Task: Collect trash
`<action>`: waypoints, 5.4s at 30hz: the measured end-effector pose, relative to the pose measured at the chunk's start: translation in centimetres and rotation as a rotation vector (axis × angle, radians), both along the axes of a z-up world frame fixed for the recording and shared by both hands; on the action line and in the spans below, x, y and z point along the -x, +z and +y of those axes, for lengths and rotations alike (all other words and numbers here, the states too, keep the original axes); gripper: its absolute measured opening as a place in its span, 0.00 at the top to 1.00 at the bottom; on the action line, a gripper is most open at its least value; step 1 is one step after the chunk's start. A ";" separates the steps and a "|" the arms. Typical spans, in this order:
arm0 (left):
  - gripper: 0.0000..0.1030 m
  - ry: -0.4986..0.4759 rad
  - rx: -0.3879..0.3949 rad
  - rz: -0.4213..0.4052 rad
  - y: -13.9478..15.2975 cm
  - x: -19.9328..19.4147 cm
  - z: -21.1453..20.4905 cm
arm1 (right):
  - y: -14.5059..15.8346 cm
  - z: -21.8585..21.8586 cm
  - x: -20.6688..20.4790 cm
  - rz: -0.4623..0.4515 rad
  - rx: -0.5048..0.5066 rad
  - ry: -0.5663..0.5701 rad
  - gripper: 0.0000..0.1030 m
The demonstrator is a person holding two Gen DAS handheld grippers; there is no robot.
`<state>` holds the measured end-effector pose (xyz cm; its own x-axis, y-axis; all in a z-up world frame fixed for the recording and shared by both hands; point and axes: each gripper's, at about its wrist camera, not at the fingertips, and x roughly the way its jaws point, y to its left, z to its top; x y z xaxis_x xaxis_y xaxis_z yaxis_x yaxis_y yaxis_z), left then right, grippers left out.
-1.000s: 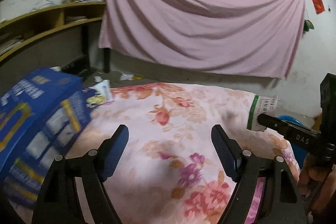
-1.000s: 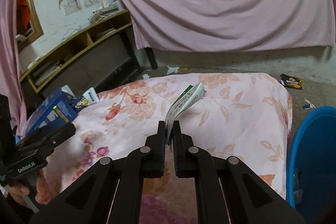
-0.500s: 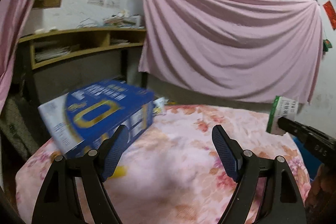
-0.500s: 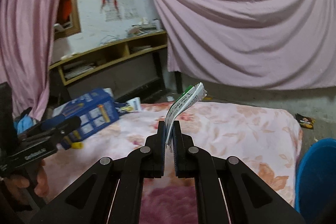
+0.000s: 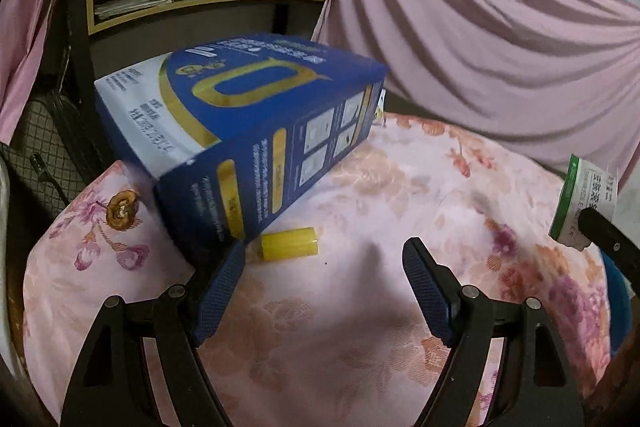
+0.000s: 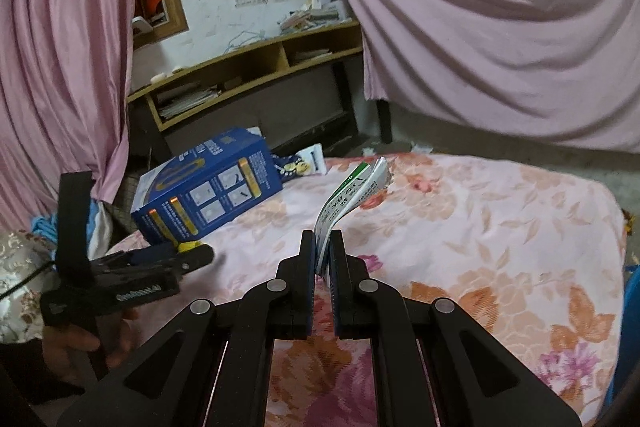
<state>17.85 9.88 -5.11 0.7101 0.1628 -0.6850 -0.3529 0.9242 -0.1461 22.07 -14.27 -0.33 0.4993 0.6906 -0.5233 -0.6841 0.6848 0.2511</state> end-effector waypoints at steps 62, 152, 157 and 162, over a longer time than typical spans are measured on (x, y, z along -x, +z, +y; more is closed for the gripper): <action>0.76 -0.723 -0.178 -0.632 15.8 -0.5 -32.4 | 8.3 -27.3 7.4 -0.549 -0.139 -0.719 0.96; 0.02 -0.547 -0.020 -0.505 12.0 7.6 -24.3 | 5.1 -24.8 17.2 -0.571 0.021 -0.886 0.00; 0.02 -0.526 -0.038 -0.526 11.6 10.8 -22.7 | 5.0 -22.9 20.0 -0.623 0.025 -0.877 0.00; 0.02 -0.510 -0.052 -0.543 11.4 13.3 -21.0 | 5.1 -21.7 22.1 -0.643 0.014 -0.882 0.00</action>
<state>4.50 -11.09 6.25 0.9425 -0.2546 -0.2165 0.2309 0.9644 -0.1289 -0.03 -35.97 4.80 0.9988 -0.0489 0.0076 0.0488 0.9988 0.0105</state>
